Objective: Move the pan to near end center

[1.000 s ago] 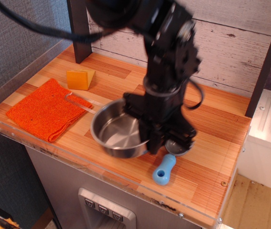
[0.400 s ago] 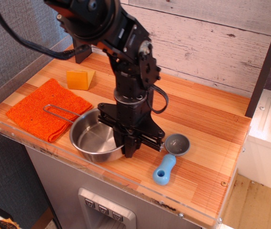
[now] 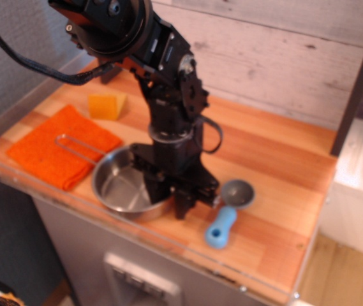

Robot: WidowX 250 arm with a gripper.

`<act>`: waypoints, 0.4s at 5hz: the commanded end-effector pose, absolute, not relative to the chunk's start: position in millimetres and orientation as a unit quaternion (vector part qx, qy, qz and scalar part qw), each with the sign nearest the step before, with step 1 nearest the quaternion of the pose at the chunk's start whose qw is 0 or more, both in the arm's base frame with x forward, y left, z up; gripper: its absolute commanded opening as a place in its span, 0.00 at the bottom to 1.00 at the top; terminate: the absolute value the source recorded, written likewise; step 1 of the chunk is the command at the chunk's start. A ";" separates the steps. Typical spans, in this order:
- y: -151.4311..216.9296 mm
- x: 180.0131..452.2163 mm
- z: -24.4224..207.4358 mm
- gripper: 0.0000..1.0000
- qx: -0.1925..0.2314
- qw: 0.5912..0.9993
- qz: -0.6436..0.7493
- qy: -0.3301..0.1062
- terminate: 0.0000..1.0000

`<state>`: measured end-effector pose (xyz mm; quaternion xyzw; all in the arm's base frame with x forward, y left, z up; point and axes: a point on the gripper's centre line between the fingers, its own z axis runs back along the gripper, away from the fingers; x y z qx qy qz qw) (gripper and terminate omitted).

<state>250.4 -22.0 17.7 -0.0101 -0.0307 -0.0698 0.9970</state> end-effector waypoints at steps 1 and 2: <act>-27.6 250.6 56.3 1.00 -0.021 0.991 -0.083 -0.105 0.00; -15.5 257.1 85.7 1.00 -0.013 0.991 -0.064 -0.115 0.00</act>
